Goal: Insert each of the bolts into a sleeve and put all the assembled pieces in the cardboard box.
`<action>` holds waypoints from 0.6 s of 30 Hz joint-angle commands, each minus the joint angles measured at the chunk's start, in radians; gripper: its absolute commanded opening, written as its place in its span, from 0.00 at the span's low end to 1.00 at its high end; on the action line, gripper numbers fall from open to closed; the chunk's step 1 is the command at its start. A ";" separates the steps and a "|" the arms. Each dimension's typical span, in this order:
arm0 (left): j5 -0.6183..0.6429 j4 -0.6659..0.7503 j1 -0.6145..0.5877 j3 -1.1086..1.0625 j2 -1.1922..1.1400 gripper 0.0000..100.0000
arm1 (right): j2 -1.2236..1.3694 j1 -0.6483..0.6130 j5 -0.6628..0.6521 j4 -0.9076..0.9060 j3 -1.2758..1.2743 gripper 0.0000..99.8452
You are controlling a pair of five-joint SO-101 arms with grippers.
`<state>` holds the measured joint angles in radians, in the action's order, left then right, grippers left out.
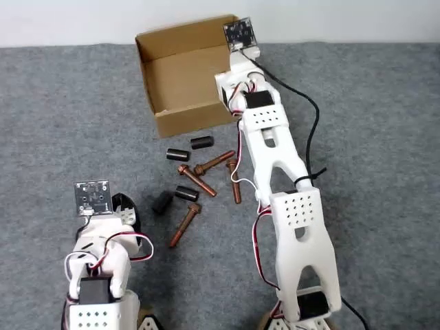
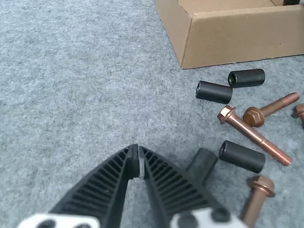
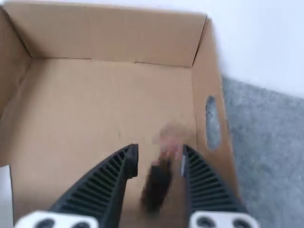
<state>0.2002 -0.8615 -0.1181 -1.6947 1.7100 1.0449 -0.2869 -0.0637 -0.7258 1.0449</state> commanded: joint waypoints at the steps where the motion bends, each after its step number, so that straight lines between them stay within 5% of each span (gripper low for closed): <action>1: -0.006 -0.002 -0.003 0.005 0.000 0.00 | -0.007 0.005 -0.006 -0.073 0.137 0.14; 18: -0.006 -0.002 -0.057 0.005 0.000 0.00 | -0.005 -0.140 -0.003 -0.757 0.588 0.14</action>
<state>0.2002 -0.8615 -0.1734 -1.6947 1.7100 1.0572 -0.4035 -0.0637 -1.4009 1.5650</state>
